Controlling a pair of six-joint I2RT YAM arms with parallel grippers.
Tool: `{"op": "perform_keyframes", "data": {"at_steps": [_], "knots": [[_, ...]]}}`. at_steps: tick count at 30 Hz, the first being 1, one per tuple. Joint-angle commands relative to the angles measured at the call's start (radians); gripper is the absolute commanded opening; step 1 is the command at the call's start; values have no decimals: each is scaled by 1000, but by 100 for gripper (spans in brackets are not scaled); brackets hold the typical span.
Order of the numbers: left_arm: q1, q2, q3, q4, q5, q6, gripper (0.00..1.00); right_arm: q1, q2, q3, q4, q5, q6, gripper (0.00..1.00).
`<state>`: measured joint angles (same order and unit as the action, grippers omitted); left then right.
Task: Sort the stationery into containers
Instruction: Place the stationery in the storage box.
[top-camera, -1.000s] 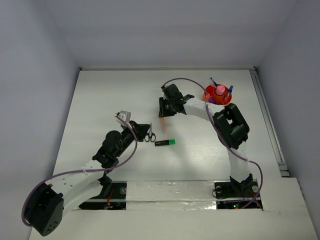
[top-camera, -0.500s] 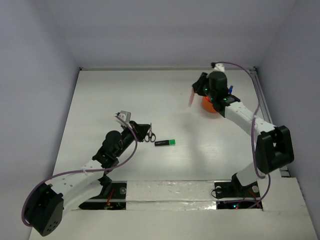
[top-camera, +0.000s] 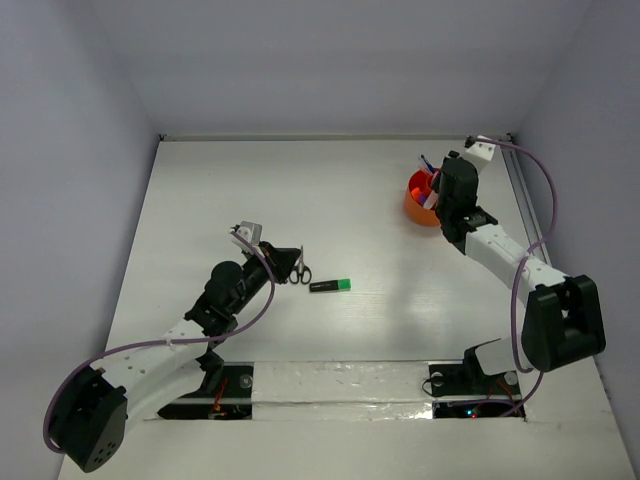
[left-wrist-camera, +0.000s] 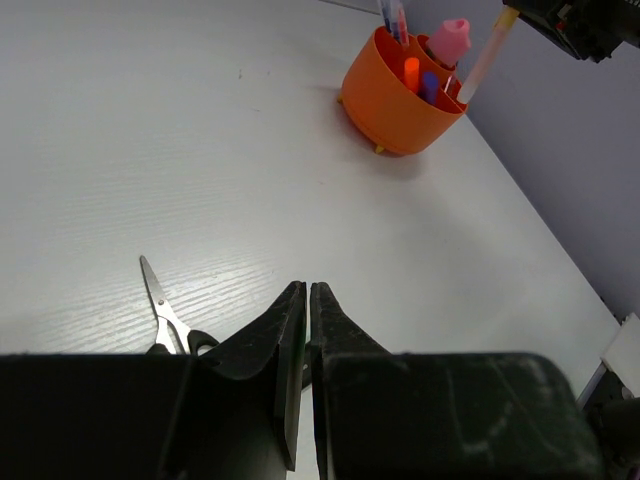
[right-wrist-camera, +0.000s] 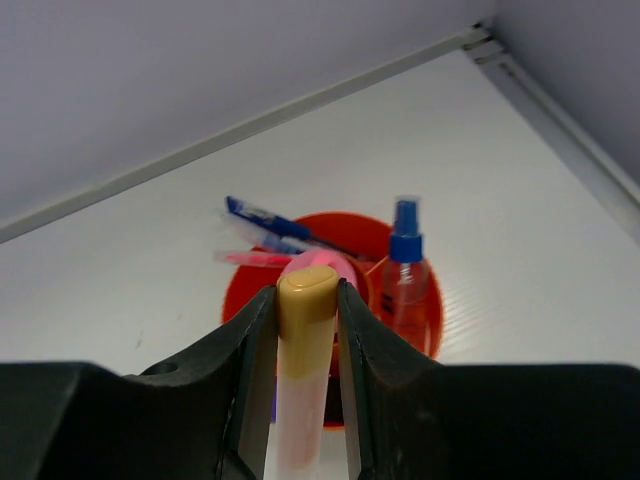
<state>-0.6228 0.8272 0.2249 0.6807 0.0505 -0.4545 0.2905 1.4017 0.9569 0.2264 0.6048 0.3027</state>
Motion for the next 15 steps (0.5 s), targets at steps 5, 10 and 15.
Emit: {"op": "perform_keyframes", "data": {"at_steps": [5,10,15], "knots": [[-8,-8,5,59,15,-3,3,-27,40,25,143,200,-100,0],[-8,-3,10,56,17,-1,3,-27,71,39,182,204,-120,0],[-8,-14,8,48,8,2,3,-27,92,8,237,205,-131,0]]}}
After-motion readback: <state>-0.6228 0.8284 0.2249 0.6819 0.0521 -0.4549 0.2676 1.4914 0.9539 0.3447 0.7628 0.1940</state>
